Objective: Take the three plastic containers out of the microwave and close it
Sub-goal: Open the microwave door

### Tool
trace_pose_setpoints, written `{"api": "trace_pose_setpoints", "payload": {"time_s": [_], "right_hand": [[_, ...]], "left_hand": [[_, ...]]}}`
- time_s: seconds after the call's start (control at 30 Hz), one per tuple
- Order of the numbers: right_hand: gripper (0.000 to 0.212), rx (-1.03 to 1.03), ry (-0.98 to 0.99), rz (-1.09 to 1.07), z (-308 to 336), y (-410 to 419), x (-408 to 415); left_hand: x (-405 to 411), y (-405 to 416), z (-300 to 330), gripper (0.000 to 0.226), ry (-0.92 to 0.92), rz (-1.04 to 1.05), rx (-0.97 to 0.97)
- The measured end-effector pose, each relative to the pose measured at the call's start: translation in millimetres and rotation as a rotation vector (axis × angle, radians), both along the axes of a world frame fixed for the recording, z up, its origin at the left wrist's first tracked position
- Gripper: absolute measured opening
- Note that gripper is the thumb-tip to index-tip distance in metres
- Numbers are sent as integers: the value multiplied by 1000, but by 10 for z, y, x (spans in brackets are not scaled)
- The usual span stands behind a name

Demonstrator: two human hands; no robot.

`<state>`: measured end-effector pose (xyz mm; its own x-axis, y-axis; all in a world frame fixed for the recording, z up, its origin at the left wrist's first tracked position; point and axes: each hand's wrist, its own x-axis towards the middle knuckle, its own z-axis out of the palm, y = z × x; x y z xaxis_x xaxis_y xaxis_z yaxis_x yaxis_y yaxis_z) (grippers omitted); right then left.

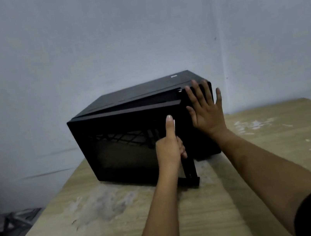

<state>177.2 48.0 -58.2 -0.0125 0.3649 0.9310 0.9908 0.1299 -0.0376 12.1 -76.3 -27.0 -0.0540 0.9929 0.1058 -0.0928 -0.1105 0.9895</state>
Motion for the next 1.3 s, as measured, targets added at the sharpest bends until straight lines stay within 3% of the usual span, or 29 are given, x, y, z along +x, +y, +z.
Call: {"api": "trace_pose_setpoints", "payload": {"time_s": [0.17,0.3,0.37,0.47,0.57,0.7,1.03,1.3], "right_hand": [[58,-14,24,-29,29,-24,-10],[55,4,41,-13,120,-58,-24],[53,11,63,-12,138,-83,-67],[50,24,82,-27,150,-97,-95],[50,23,87,-33,153,-107,-104],[48,36,60,-34,181,-131,-62],[43,16,94,-16,216,-206,-89],[56,-176,223,82,242,-356,-232]], "left_hand": [[-32,-41,22,73,173,73,19],[-175,-135,54,58,423,266,153],[-209,-162,98,47,612,452,257],[-172,-136,246,55,710,614,543],[-101,19,415,66,888,581,782],[-115,209,414,77,1130,487,762],[-362,-4,343,80,1129,436,810],[-761,-367,377,78,1070,327,817]]}}
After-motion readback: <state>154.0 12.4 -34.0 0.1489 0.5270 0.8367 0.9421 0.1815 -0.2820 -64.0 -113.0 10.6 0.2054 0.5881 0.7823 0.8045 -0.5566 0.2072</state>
